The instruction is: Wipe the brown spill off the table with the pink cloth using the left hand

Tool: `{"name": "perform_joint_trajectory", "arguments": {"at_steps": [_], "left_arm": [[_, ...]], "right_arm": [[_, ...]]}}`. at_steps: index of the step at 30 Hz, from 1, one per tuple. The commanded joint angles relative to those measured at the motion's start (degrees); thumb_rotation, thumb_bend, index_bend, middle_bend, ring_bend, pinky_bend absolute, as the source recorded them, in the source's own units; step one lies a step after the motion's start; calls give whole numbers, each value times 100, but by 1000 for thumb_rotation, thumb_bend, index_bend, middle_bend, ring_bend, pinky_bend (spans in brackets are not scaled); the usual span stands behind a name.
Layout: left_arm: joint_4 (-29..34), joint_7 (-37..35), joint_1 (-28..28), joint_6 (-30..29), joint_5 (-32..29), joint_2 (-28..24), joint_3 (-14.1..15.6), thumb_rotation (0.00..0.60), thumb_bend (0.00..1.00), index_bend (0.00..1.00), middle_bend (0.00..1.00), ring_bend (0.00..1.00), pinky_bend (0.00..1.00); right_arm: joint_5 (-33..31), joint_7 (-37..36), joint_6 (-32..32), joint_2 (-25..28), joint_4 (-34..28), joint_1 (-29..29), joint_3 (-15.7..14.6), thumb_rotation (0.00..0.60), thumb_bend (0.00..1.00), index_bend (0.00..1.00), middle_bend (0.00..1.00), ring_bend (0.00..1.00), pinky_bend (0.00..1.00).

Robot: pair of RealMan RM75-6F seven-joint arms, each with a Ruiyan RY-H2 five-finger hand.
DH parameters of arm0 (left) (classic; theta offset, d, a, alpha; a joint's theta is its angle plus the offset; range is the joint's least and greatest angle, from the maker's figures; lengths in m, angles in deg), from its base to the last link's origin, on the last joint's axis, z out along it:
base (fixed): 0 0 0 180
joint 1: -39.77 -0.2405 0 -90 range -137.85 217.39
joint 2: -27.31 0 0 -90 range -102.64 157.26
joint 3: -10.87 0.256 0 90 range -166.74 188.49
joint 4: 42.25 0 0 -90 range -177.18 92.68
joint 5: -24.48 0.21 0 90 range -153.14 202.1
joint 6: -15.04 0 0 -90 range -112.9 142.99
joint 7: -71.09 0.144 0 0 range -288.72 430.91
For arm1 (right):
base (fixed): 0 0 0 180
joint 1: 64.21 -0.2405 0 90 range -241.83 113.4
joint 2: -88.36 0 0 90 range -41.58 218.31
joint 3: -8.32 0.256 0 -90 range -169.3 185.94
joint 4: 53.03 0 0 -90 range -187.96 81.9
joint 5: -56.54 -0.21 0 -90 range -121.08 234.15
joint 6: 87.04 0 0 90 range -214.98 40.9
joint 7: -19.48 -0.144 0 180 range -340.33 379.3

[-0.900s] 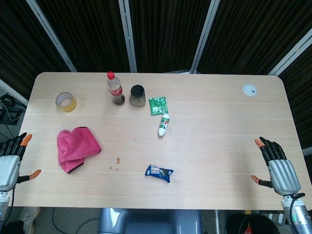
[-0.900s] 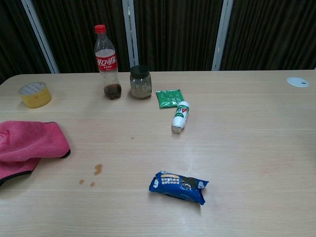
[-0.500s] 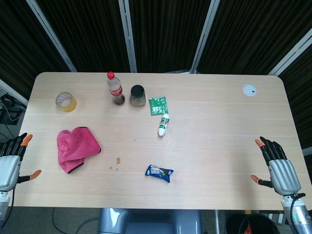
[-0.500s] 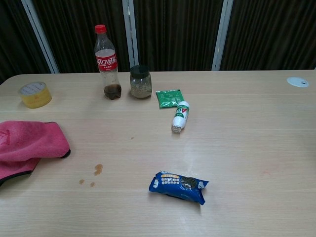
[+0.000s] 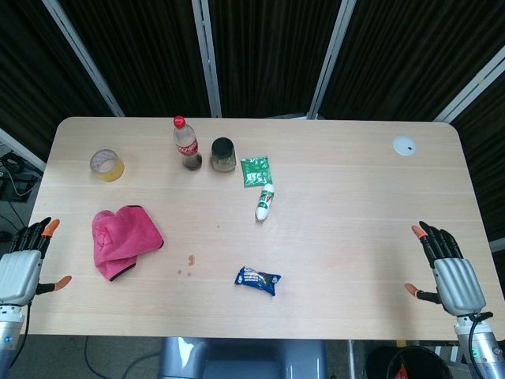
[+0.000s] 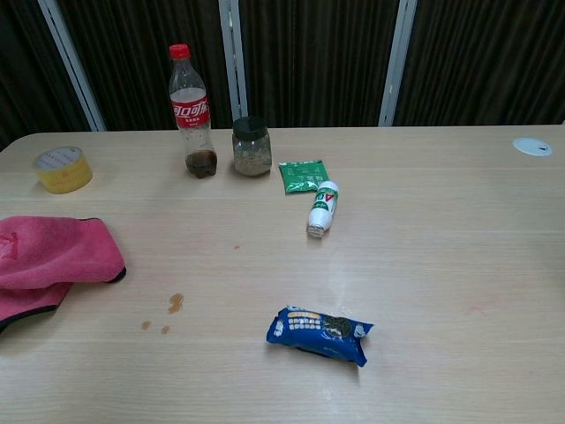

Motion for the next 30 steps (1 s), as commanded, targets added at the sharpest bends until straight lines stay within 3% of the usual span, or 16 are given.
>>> {"name": "perform_joint_trajectory", "arguments": {"at_steps": [1,20,30], "left_arm": [[8,242,120,238,-234,81,-39,600,0,0,0,0,0],[-926,1854,920,815,-1217,1601,-386,600,0,0,0,0,0],[-1462,2139,1178,969,-1590,1991,-539,600,0,0,0,0,0]], "right_arm": [[-11,-24,5,6,-2,3,-1,600,13,0,0,0,0],[-11,-118,46,23,-28,-10,-14,600,14,0,0,0,0],[-39,-192,129,19,-14,-49,-9,600,14,0,0,0,0]]}}
